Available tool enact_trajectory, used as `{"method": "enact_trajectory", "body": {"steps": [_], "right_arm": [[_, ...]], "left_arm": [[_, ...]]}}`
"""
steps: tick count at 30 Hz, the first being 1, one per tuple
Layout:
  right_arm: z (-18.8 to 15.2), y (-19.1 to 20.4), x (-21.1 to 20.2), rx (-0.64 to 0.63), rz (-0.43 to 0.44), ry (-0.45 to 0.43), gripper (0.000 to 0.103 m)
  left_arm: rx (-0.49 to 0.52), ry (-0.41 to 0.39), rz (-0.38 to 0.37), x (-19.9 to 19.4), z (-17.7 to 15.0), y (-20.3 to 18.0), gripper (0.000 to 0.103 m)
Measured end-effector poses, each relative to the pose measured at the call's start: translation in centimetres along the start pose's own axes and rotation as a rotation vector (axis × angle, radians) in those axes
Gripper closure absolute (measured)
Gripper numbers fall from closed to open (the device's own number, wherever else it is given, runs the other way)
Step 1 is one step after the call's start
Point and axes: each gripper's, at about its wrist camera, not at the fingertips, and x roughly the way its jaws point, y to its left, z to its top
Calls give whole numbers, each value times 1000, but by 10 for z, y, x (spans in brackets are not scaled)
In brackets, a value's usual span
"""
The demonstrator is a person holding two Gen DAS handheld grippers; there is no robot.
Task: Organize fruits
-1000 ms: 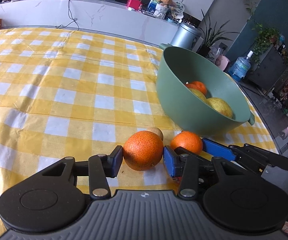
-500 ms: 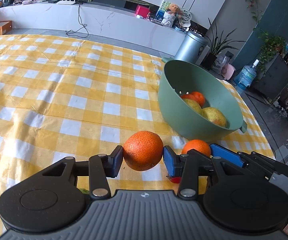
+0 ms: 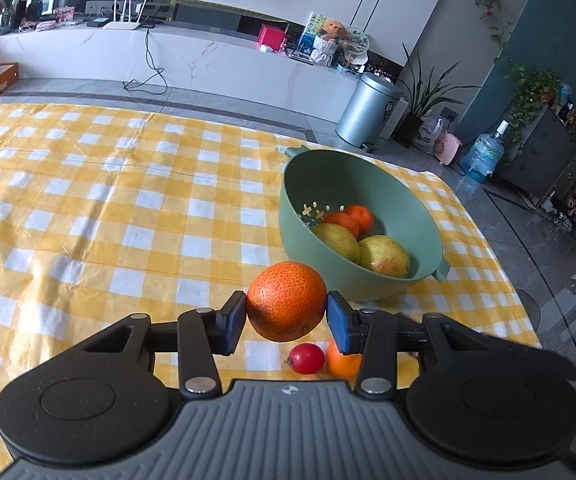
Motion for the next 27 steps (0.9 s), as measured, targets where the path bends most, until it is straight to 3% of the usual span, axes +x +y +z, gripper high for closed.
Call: {"method": "enact_trajectory", "body": {"steps": [4, 7, 8, 9, 11, 15, 20, 27], "right_arm": [[-9, -13, 11, 77, 25, 88, 103], [-10, -26, 13, 162, 2, 103, 97], [-10, -32, 13, 195, -3, 108, 91], [-11, -36, 13, 224, -6, 111, 77], [-11, -48, 11, 285, -25, 112, 66], [-13, -64, 8, 371, -78, 97, 51], [-13, -59, 25, 325, -165, 145, 43], [-20, -76, 47, 387, -240, 215, 45]], "left_arm": [[-12, 8, 13, -2, -8, 8, 54], [-51, 19, 10, 0, -16, 19, 54], [-60, 21, 7, 0, -19, 22, 54], [-64, 23, 5, 0, -21, 23, 54], [-59, 22, 6, 0, -26, 26, 54], [-62, 22, 9, 4, -32, 30, 54], [-74, 36, -1, 10, -36, 35, 54], [-79, 34, -16, 14, -37, 38, 54]]}}
